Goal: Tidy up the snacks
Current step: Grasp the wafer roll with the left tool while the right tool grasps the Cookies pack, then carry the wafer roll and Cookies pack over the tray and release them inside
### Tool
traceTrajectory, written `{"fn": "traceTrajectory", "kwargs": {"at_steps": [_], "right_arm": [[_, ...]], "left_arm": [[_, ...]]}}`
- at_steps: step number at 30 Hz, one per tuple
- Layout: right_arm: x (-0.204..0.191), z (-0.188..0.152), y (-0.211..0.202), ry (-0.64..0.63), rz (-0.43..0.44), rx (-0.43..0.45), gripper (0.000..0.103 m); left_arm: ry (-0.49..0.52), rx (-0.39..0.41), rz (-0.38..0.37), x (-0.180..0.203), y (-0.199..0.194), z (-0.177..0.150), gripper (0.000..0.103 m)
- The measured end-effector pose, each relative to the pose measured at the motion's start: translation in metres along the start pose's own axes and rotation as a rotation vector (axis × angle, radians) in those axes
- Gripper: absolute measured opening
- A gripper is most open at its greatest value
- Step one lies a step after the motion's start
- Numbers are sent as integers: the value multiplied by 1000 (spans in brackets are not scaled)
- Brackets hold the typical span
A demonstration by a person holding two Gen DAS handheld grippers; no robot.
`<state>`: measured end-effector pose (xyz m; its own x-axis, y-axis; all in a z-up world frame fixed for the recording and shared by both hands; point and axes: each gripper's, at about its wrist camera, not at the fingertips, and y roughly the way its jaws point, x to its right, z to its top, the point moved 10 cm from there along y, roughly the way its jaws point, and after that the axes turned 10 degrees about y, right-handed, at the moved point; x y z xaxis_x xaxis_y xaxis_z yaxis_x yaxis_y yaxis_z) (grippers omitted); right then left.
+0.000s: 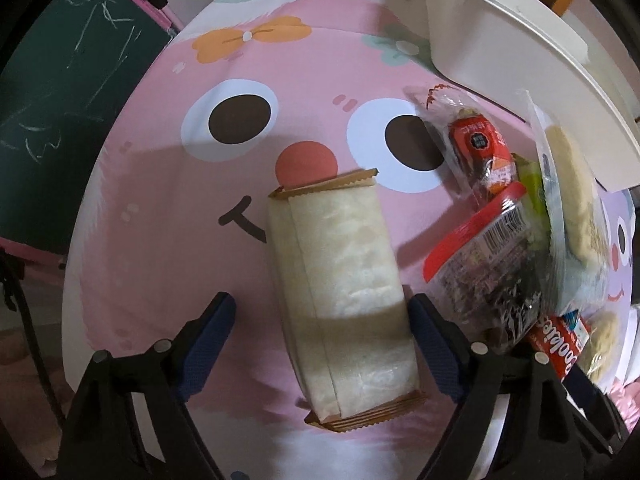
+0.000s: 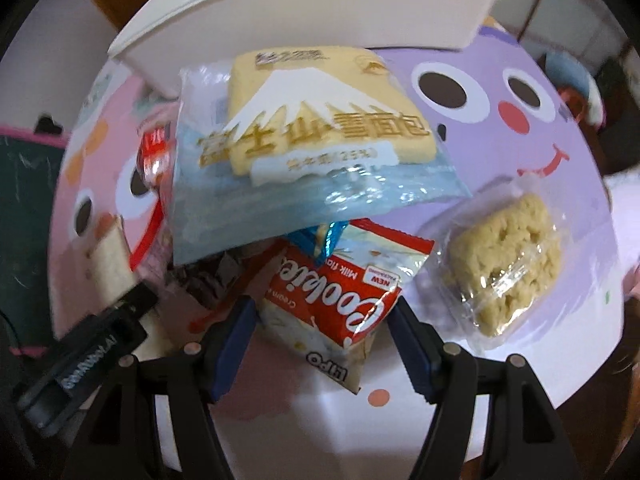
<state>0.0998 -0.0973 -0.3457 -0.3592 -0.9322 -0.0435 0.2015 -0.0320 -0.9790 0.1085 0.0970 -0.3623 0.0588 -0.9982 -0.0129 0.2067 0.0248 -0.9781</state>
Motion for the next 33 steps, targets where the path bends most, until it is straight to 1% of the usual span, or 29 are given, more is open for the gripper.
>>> {"fn": "traceTrajectory", "kwargs": {"at_steps": [2, 4, 5, 6, 7, 8, 9, 12, 14, 16, 19, 24, 26, 28, 30, 33], "right_arm": [[-5, -2, 1, -32, -13, 21, 66], [-7, -2, 1, -44, -6, 28, 62], [-8, -2, 1, -50, -3, 29, 59], [-9, -3, 1, -55, 0, 28, 56], [-9, -3, 0, -57, 3, 27, 54], [-8, -3, 0, -59, 8, 28, 51], [-8, -4, 0, -61, 13, 25, 50], [0, -10, -3, -70, 31, 12, 49], [12, -17, -9, -71, 52, -3, 49], [15, -22, -11, -62, 75, -19, 49], [24, -29, -18, -60, 96, -20, 49], [33, -31, -45, -70, 122, 21, 49], [33, -27, -58, -71, 135, 44, 49], [31, -20, -75, -76, 147, 77, 49], [32, -13, -92, -82, 158, 108, 49], [36, -2, -121, -81, 181, 154, 49]], "left_arm": [[15, 13, 0, 1, -3, -4, 79], [30, 29, 0, -1, -6, -6, 68], [33, 34, 0, -1, -8, -8, 65], [34, 38, 1, -2, -10, -10, 59], [31, 38, -2, -4, -11, -11, 57], [28, 35, -5, -6, -11, -13, 57], [27, 32, -5, -10, -13, -14, 56], [18, 30, -14, -14, -15, -18, 54], [2, 28, -37, -15, -16, -19, 53], [-11, 26, -54, -18, -19, -23, 53], [-2, 36, -61, -18, -27, -30, 53], [39, 76, -64, -13, -55, -31, 53], [55, 104, -77, -7, -71, -25, 53], [77, 128, -74, 5, -89, -22, 53], [108, 153, -73, 13, -105, -13, 53], [144, 185, -94, 23, -133, 4, 53]]}}
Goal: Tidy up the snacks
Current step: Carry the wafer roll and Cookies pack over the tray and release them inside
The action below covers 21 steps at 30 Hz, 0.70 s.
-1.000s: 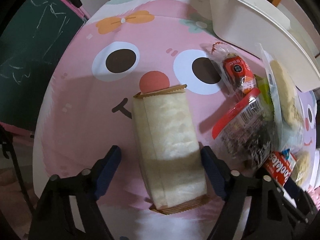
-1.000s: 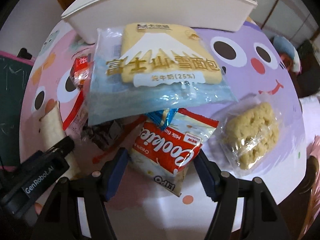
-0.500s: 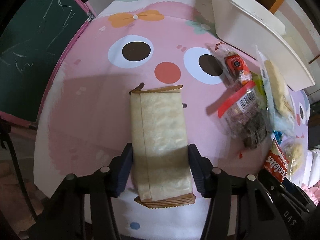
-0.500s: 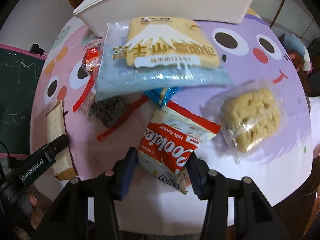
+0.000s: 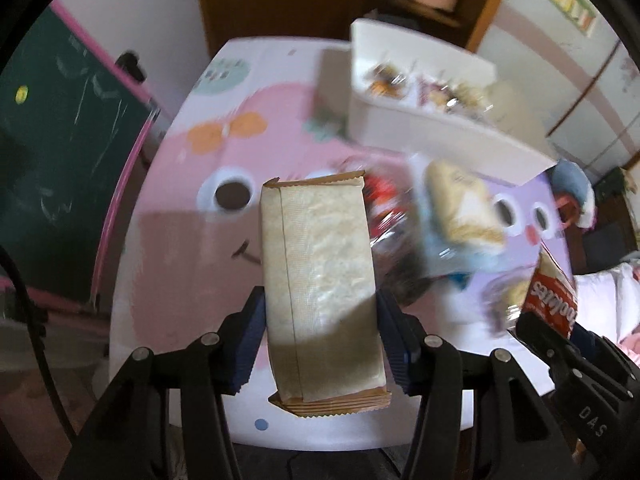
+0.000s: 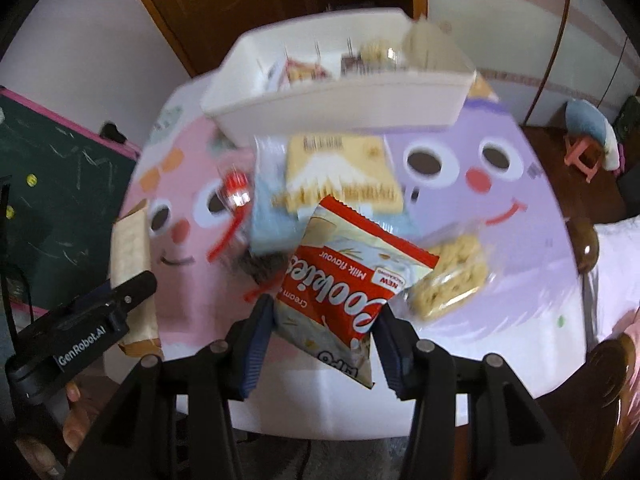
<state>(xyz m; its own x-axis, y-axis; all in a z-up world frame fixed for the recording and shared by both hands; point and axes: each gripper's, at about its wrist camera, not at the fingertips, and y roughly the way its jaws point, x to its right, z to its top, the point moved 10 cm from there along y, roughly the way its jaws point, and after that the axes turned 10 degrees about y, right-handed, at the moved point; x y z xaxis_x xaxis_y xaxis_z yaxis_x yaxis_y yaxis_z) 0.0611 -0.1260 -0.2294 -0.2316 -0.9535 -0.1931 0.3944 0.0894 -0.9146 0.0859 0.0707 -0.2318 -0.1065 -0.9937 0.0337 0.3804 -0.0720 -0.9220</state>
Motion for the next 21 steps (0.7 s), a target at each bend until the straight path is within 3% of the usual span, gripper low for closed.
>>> {"fn": "traceTrajectory", "kwargs": {"at_steps": [7, 21], "right_arm": [[-12, 49, -47, -15, 14, 123, 49], [-14, 151, -106, -48, 10, 304, 49]], "left_arm": [[62, 86, -23, 21, -50, 55, 53], [115, 219, -21, 51, -97, 157, 53]]}}
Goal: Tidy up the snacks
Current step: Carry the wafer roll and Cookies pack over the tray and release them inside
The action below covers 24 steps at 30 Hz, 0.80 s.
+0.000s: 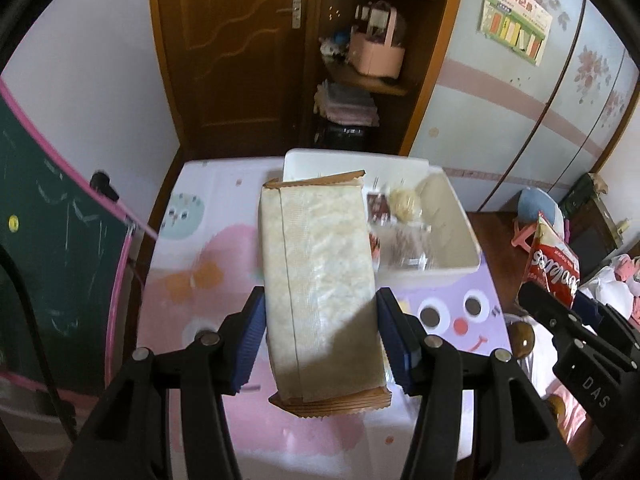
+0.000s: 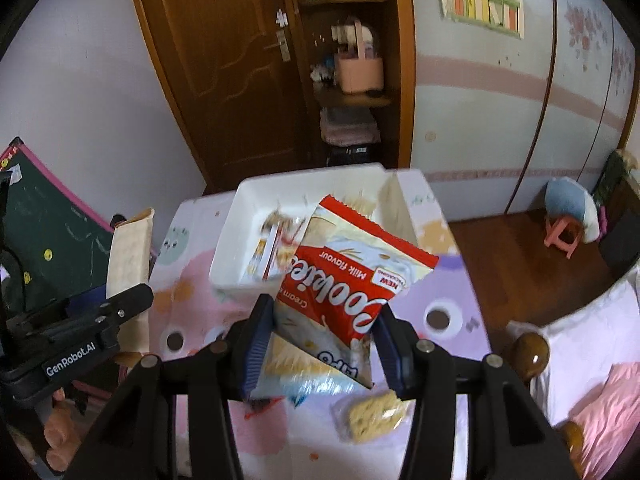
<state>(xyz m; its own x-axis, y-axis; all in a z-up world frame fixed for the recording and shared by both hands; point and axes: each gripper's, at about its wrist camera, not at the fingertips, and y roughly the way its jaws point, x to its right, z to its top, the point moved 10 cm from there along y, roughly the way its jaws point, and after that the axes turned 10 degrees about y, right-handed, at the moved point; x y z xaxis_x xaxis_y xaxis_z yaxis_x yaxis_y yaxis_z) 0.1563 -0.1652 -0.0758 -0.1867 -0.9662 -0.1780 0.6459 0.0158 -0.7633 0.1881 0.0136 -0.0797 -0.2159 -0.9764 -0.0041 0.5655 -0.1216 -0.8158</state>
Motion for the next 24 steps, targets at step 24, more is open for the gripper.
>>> {"fn": "traceTrajectory", "kwargs": {"at_steps": [24], "right_arm": [[5, 135, 116, -129, 16, 25, 49]], "left_arm": [[56, -10, 71, 41, 131, 149, 53]]}}
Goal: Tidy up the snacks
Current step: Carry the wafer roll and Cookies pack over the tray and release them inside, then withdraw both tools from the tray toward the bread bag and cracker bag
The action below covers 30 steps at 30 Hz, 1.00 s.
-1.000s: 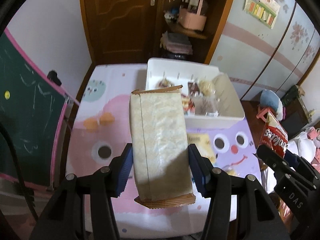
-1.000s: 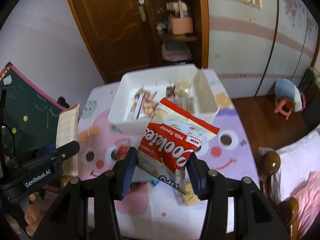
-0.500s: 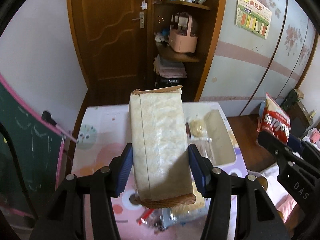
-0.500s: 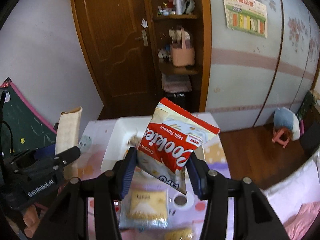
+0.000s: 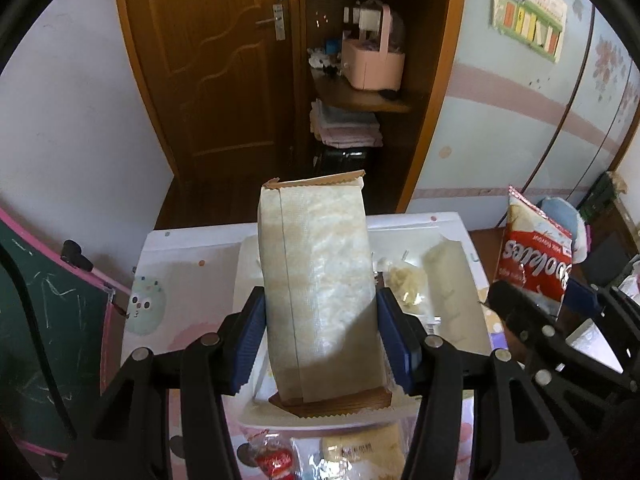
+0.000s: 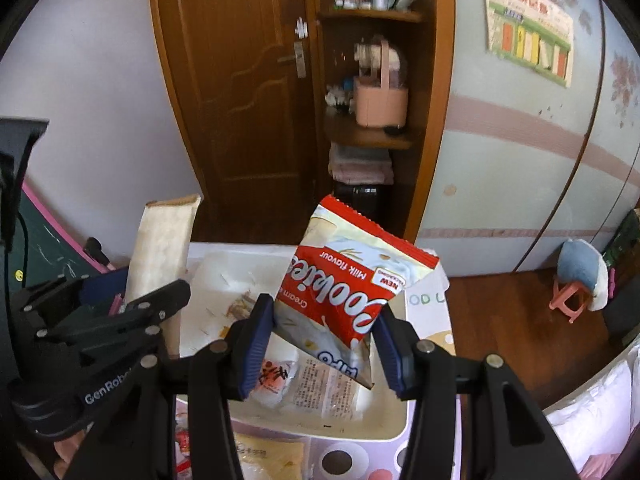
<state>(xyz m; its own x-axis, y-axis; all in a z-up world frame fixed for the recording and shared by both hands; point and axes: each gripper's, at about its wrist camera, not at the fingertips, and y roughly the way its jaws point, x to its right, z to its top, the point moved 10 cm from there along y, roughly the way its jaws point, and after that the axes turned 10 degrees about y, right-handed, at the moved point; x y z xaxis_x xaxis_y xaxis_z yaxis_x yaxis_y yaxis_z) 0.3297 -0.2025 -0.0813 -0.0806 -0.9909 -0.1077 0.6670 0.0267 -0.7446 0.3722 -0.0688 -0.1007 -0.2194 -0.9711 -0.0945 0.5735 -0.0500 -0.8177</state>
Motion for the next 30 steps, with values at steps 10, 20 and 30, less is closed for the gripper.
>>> {"fn": "traceTrajectory", "kwargs": {"at_steps": [10, 20, 30], "right_arm": [[20, -20, 75, 1, -28, -132, 50], [26, -38, 119, -2, -45, -225, 52], [27, -48, 137, 41, -44, -278, 53]], "left_arm": [[17, -87, 21, 10, 67, -7, 53], [16, -142, 37, 5, 108, -16, 69], [3, -145, 56, -7, 113, -23, 83]]}}
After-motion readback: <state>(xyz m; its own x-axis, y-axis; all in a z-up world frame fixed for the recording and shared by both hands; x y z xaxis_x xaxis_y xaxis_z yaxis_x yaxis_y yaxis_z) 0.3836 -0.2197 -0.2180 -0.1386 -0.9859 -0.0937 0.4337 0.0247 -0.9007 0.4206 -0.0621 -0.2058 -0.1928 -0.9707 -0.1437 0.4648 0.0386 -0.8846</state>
